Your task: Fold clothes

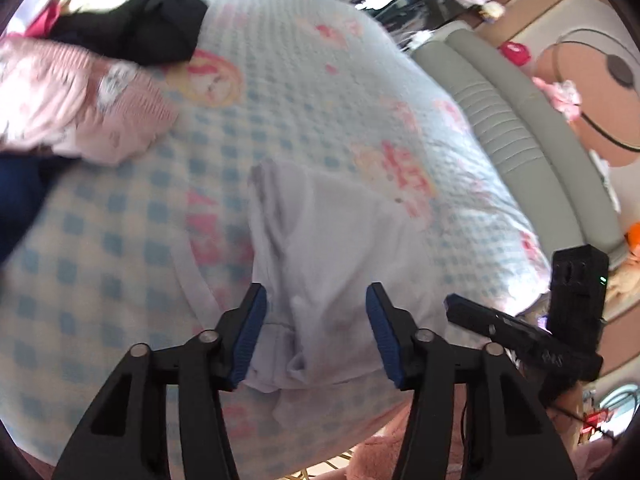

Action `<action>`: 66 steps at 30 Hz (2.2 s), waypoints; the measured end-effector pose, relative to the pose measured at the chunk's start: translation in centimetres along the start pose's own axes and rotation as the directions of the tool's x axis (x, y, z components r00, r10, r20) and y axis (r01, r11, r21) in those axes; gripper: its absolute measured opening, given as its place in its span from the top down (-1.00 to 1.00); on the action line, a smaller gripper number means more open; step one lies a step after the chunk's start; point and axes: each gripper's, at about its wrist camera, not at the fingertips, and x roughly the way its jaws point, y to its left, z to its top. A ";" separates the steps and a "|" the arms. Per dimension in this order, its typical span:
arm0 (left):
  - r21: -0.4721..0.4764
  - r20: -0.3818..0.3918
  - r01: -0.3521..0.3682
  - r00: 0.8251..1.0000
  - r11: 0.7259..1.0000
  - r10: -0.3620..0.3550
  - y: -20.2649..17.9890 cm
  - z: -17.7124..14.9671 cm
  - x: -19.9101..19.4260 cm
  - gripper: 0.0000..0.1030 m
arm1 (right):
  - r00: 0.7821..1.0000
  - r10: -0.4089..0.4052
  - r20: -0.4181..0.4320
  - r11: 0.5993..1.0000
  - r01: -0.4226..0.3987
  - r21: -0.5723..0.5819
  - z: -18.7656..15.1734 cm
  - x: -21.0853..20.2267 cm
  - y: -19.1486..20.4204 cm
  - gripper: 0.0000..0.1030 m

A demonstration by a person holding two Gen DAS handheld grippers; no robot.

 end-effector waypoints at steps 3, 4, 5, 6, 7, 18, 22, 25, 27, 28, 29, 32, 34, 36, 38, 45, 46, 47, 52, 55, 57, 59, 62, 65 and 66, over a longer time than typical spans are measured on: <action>-0.030 -0.010 -0.091 0.996 0.995 0.091 1.6 -1.2 0.0 0.13 | 0.997 -0.071 -0.017 0.997 0.071 0.029 -1.1 0.7 -1.2 -0.08; -0.033 -0.003 -0.091 0.996 0.995 0.091 1.8 -1.5 -0.5 0.12 | 0.997 -0.068 -0.020 0.997 0.069 0.045 -1.4 0.5 -1.8 -0.08; -0.035 0.006 -0.092 0.996 0.995 0.093 2.0 -1.7 -0.9 0.12 | 0.997 -0.078 -0.008 0.996 0.078 0.040 -1.5 -0.1 -2.0 -0.08; -0.026 0.028 -0.096 0.995 0.995 0.097 1.7 -1.8 -1.3 0.13 | 0.996 -0.088 0.003 0.996 0.088 0.035 -1.5 -0.7 -2.2 -0.09; -0.016 0.057 -0.090 0.994 0.996 0.090 1.2 -1.8 -1.8 0.16 | 0.995 -0.095 0.014 0.995 0.094 0.028 -1.6 -1.2 -2.3 -0.10; 0.122 0.066 -0.019 0.998 0.992 0.011 -3.6 -1.3 0.3 0.16 | 0.988 -0.110 -0.104 0.993 0.106 -0.048 -2.7 2.7 -1.1 -0.12; 0.088 0.051 -0.107 0.993 0.990 0.103 -2.8 -1.6 1.2 0.23 | 0.986 -0.143 -0.081 0.988 0.147 0.046 -2.9 2.4 -3.9 -0.04; 0.041 0.045 -0.148 0.988 0.988 0.146 -1.0 -1.6 0.5 0.28 | 0.989 -0.135 -0.054 0.986 0.140 0.096 -3.1 1.4 -5.1 -0.04; 0.012 0.046 -0.158 0.987 0.987 0.157 0.4 -1.6 -0.2 0.10 | 0.991 -0.129 -0.032 0.989 0.131 0.073 -2.6 0.2 -4.5 -0.04; -0.012 0.047 -0.138 0.989 0.990 0.138 1.0 -1.6 -0.6 0.11 | 0.992 -0.126 -0.022 0.990 0.127 0.062 -2.4 -0.5 -4.1 -0.04; -0.033 0.050 -0.118 0.992 0.992 0.120 1.5 -1.5 -0.9 0.17 | 0.992 -0.122 -0.011 0.991 0.123 0.051 -2.2 -1.1 -3.8 -0.04; -0.013 0.088 -0.080 0.993 0.997 0.081 1.6 -0.7 -2.0 0.17 | 0.994 -0.112 0.020 0.994 0.111 0.017 -1.6 -2.9 -2.8 -0.05; 0.031 0.124 -0.074 0.990 0.997 0.070 1.0 0.2 -2.5 0.15 | 0.993 -0.106 0.041 0.994 0.107 -0.007 -1.1 -4.1 -2.1 -0.07; 0.051 0.131 -0.069 0.989 0.996 0.062 0.6 1.5 -1.8 0.15 | 0.988 -0.140 0.061 0.989 0.143 -0.045 0.4 -4.1 -1.3 -0.08; 0.052 0.127 -0.070 0.990 0.996 0.063 0.4 2.5 -1.1 0.15 | 0.982 -0.179 0.068 0.981 0.183 -0.069 1.7 -3.7 -0.7 -0.08; 0.030 0.114 -0.093 0.990 0.995 0.089 -0.4 4.3 0.7 0.15 | 0.982 -0.184 0.044 0.979 0.188 -0.083 4.4 -1.9 -0.1 -0.08; 0.028 0.111 -0.096 0.990 0.995 0.092 -0.2 4.4 0.8 0.15 | 0.981 -0.189 0.038 0.978 0.191 -0.088 4.7 -1.5 0.1 -0.08; 0.023 0.106 -0.105 0.989 0.994 0.102 -0.1 4.6 1.2 0.15 | 0.981 -0.193 0.031 0.976 0.195 -0.092 4.9 -1.2 0.3 -0.08; -0.011 0.074 -0.110 0.991 0.994 0.111 0.7 4.4 2.5 0.15 | 0.981 -0.192 -0.001 0.977 0.191 -0.095 4.9 0.9 0.1 -0.08; -0.067 0.055 -0.111 0.992 0.992 0.114 2.1 4.0 3.6 0.10 | 0.982 -0.188 -0.020 0.978 0.185 -0.095 4.7 2.3 -0.1 -0.09; -0.096 0.044 -0.124 0.991 0.988 0.129 2.9 3.7 4.2 0.10 | 0.983 -0.178 -0.034 0.981 0.175 -0.086 4.5 3.3 -0.6 -0.10; -0.106 0.044 -0.119 0.991 0.987 0.124 3.4 3.6 4.4 0.10 | 0.987 -0.159 -0.031 0.986 0.157 -0.061 4.1 3.5 -1.3 -0.12; -0.092 0.058 -0.140 0.988 0.986 0.146 3.5 3.7 3.9 0.10 | 0.992 -0.130 -0.001 0.990 0.130 -0.049 3.8 2.6 -1.8 -0.16; -0.095 0.088 -0.165 0.981 0.982 0.174 3.9 3.9 2.7 0.10 | 0.994 -0.101 0.030 0.994 0.102 -0.037 3.4 1.6 -2.4 -0.17; -0.108 0.103 -0.167 0.979 0.980 0.178 4.3 3.9 2.0 0.10 | 0.995 -0.091 0.040 0.995 0.093 -0.033 3.3 1.3 -2.5 -0.17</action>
